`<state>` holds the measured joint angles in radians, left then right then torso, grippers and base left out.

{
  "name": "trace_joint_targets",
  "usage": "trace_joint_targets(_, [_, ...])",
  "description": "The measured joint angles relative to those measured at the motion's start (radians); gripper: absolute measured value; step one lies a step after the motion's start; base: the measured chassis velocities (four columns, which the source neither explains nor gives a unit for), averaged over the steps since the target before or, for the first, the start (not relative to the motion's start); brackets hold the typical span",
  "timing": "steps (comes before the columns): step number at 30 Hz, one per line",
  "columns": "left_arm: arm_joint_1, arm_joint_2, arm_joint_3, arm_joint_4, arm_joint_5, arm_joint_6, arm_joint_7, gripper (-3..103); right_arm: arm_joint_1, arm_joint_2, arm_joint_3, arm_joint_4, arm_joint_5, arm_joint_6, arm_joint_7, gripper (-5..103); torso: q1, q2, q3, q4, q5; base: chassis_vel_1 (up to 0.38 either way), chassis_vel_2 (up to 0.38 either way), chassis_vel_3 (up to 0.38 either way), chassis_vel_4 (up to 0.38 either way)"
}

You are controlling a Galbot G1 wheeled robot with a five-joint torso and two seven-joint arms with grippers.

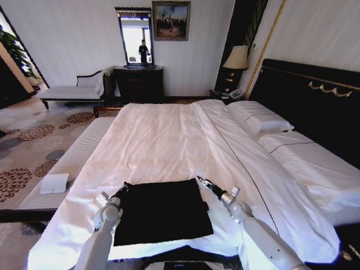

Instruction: Fold the clothes on the bed.

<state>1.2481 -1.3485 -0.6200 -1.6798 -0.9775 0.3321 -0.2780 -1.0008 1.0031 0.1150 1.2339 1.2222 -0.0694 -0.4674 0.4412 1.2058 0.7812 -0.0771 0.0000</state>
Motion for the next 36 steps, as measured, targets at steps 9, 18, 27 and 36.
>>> trace_joint_targets(9, [-0.003, -0.004, 0.0, -0.008, 0.002, 0.004, -0.005, 0, 0.032, 0.064, -0.023, -0.085, -0.047, -0.003, -0.02, 100, 0.0, 0.0, 0.0, -0.0002, -0.0005, 0.0, 0.0, 0.0, 0.0])
trace_joint_targets(18, [-0.003, -0.006, 0.002, -0.003, 0.006, 0.004, -0.006, 0, 0.053, 0.108, -0.033, -0.11, -0.029, 0.002, -0.028, 72, 0.0, 0.0, 0.0, 0.0001, 0.0001, 0.0, 0.0, 0.0, 0.0])
trace_joint_targets(27, [-0.002, -0.007, 0.002, -0.001, 0.008, 0.004, -0.007, 0, 0.045, 0.106, -0.028, -0.102, -0.026, 0.019, -0.059, 40, 0.0, 0.0, 0.0, 0.0001, 0.0001, 0.0, 0.0, 0.0, 0.0])
trace_joint_targets(36, [0.002, -0.008, 0.002, -0.004, 0.009, 0.001, -0.006, 0, 0.023, 0.103, -0.017, -0.058, -0.017, 0.06, -0.074, 8, 0.0, 0.0, 0.0, 0.0002, 0.0, 0.0, 0.0, 0.0, 0.0])
